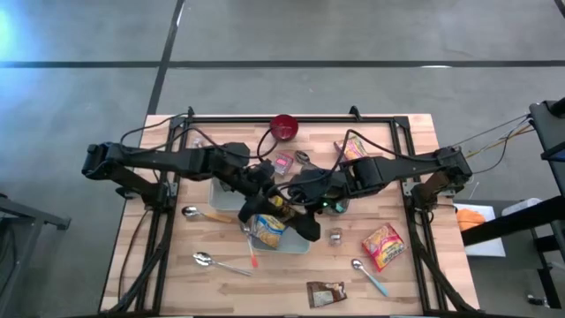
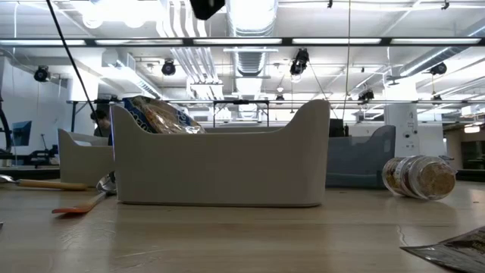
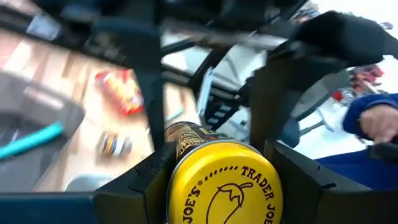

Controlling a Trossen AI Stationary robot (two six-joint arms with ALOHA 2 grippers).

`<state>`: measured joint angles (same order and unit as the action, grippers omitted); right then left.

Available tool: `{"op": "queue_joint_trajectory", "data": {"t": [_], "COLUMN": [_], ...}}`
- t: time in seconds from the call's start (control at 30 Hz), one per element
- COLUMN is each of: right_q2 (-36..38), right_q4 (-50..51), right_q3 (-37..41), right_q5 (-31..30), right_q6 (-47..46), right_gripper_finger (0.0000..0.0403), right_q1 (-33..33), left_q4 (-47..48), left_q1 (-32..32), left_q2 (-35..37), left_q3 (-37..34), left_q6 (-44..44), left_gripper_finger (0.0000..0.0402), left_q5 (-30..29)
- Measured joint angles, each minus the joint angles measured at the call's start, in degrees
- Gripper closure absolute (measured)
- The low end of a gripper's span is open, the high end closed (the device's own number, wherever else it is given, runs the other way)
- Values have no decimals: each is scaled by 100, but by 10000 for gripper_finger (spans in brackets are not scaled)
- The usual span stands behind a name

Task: Pick & Place Food Item
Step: Put the yellow seasoning bottle into the top gray bin

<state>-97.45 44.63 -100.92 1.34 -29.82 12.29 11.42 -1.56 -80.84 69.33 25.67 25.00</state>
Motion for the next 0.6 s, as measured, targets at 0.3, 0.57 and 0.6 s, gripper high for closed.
{"op": "queue_joint_trajectory", "data": {"t": [0.3,0.57,0.6], "right_q2": [0,0,0], "right_q4": [716,1572,1731], "right_q3": [2,4,4], "right_q5": [0,-2,-37], "right_q6": [-15,68,46], "right_gripper_finger": [95,94,94], "right_q1": [9,0,4], "left_q4": [2329,4318,4519], "left_q1": [53,383,451], "left_q2": [6,30,31], "left_q3": [676,1175,1177], "left_q6": [-18,-179,-186], "left_gripper_finger": [191,191,191], "left_q5": [-1271,-2529,-2592]}}
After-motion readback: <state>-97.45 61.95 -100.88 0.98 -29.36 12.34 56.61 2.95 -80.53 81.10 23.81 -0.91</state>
